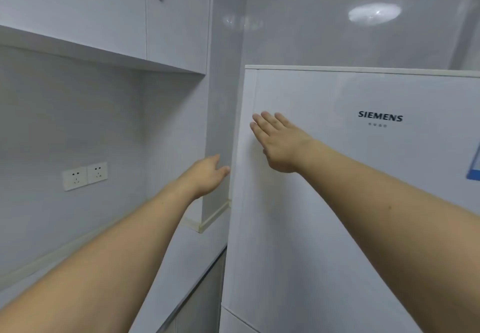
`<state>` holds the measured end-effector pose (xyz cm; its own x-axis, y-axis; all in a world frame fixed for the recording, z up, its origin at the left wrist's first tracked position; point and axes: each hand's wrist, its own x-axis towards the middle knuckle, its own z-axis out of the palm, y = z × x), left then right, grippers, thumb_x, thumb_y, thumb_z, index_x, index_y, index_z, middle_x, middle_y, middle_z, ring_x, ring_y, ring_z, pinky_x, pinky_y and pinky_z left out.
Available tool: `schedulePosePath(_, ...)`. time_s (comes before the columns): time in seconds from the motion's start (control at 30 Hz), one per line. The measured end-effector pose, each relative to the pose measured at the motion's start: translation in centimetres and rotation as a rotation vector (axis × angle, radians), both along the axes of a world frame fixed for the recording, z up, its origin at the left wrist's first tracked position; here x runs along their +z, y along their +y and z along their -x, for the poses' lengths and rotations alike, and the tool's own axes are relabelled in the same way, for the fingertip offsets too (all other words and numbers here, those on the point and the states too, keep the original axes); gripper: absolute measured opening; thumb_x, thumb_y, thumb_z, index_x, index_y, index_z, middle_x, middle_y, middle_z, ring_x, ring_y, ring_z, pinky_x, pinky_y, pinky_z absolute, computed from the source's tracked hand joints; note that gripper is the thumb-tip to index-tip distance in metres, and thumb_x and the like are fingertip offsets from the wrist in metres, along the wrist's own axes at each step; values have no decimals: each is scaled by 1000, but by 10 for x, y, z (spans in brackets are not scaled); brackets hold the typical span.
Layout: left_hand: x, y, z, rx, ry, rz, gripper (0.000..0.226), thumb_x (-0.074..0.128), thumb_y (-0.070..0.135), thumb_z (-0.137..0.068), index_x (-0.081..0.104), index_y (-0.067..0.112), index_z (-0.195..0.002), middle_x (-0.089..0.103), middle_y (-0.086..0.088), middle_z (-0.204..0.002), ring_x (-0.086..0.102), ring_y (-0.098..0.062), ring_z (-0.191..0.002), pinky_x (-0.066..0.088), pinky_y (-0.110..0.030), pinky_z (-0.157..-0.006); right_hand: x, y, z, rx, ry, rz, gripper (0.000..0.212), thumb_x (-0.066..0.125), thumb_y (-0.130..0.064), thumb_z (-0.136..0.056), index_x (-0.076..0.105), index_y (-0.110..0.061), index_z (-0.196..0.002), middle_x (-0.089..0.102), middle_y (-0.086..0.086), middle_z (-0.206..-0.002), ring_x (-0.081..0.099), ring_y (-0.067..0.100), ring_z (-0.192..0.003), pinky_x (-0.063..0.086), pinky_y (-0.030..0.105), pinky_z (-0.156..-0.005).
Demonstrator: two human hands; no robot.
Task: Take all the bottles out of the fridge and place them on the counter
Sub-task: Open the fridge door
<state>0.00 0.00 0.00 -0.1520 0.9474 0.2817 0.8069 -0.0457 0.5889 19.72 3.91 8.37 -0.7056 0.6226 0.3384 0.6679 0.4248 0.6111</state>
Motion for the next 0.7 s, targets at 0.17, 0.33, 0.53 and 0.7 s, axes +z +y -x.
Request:
schedulePosePath(0.17,-12,42,7,-28,-94,43,68,46,46,-99,22,11,-153,24,-5,-159,25,-21,-145,21,-33,-116,3,44,36,32,-128,-114,61,21,-20,-100,-7,-8,-153,-13,10,-161,-14,25,-148,-9,41,-120)
schedulePosePath(0.33,-26,69,1,-121,-245,29,60,49,37,-100,30,10,-150,35,-1,-154,35,-18,-141,26,-25,-110,-2,74,53,53,-266,-246,58,13,-25,-100,-3,-12,-154,-9,7,-162,-14,26,-148,-13,46,-118)
schedulePosePath(0.53,-38,92,-5,-228,-557,-109,21,53,13,-99,69,9,-112,73,1,-99,68,-1,-79,47,-7,-65,-8,101,59,181,-206,-367,59,15,-22,-92,49,-16,-140,42,10,-148,19,32,-146,-2,51,-119)
schedulePosePath(0.7,-44,92,-4,-241,-651,-131,17,57,12,-97,73,10,-95,72,13,-76,66,3,-68,47,-9,-64,-15,106,57,294,-155,-384,54,22,-15,-81,72,-8,-99,66,12,-110,48,36,-128,23,54,-116)
